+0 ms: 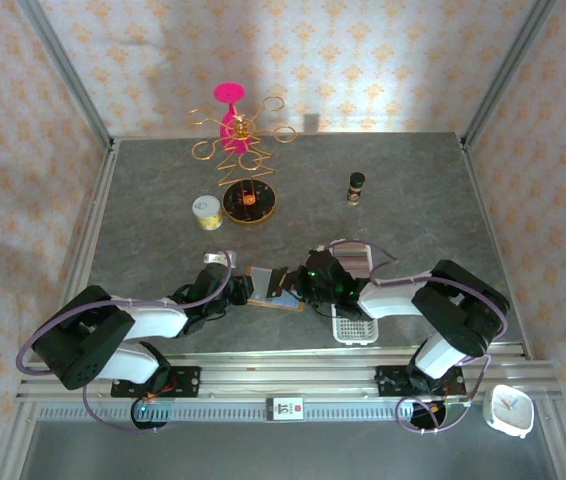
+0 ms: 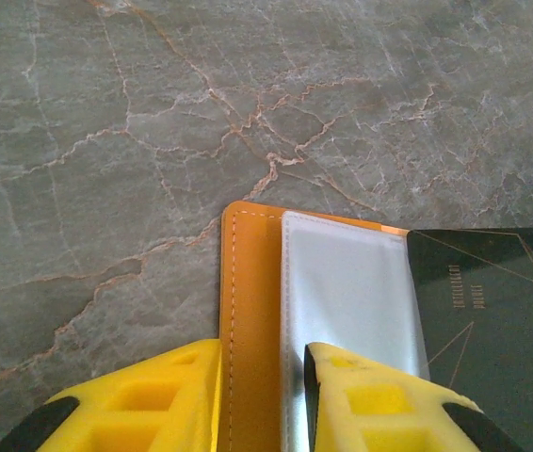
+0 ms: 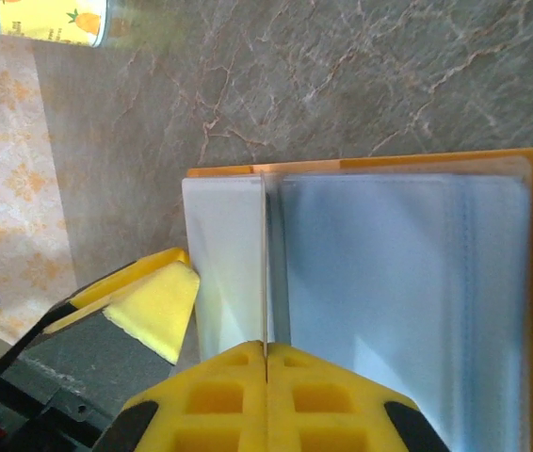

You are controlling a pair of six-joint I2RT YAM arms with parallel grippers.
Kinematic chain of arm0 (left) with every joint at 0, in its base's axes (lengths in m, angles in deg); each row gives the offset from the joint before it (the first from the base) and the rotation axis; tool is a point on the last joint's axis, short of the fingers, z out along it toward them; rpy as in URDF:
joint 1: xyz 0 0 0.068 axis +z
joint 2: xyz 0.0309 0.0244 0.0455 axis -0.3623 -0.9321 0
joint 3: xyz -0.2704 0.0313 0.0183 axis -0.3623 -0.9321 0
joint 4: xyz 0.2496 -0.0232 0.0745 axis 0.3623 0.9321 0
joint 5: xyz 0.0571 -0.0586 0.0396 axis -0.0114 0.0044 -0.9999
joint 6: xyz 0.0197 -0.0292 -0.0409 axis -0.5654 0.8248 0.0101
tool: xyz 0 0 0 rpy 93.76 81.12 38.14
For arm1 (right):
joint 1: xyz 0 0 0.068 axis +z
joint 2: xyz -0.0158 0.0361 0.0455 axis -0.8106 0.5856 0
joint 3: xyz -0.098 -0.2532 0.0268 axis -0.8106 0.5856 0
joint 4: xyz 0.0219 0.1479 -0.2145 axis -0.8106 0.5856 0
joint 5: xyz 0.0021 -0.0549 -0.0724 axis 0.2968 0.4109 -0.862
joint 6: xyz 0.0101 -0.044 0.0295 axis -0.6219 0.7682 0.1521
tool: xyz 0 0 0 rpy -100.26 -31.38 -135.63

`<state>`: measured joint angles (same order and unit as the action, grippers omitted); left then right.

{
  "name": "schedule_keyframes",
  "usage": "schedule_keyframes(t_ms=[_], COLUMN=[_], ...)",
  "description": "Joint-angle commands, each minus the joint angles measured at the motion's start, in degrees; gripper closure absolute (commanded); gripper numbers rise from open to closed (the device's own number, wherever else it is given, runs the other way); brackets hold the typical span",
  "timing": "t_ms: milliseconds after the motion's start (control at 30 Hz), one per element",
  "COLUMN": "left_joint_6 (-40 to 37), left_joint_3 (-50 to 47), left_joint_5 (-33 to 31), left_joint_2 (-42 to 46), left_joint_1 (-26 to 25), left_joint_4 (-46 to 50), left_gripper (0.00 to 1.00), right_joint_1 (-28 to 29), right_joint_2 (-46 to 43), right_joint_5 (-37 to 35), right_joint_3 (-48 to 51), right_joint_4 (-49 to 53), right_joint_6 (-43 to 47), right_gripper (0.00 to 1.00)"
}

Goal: Put the credit cards into the card holder

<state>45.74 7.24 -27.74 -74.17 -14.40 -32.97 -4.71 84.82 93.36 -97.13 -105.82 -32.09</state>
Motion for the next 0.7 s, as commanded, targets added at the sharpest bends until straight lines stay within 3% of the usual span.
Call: schedule_keyframes(t_ms=[0,667], left_joint_6=[-0.98,-1.24], left_joint_3=[1.1,1.27], left_joint_5=[-1.14,-1.4], left_joint_2=[-0.67,-0.85], left_joint_1=[-0.49,-0.82], left_joint_4=[1.66,1.66], left_gripper=[0.72,0.72], right_joint_1=[-0.01,1.65], right_joint_2=[0.65,1.27], right_joint_5=[0.32,0.63], right_joint_3=[0.79,-0.43], right_joint_4=[-2.63,1.33], right_joint_6=[-1.47,-1.48], right_gripper=[1.0,1.0])
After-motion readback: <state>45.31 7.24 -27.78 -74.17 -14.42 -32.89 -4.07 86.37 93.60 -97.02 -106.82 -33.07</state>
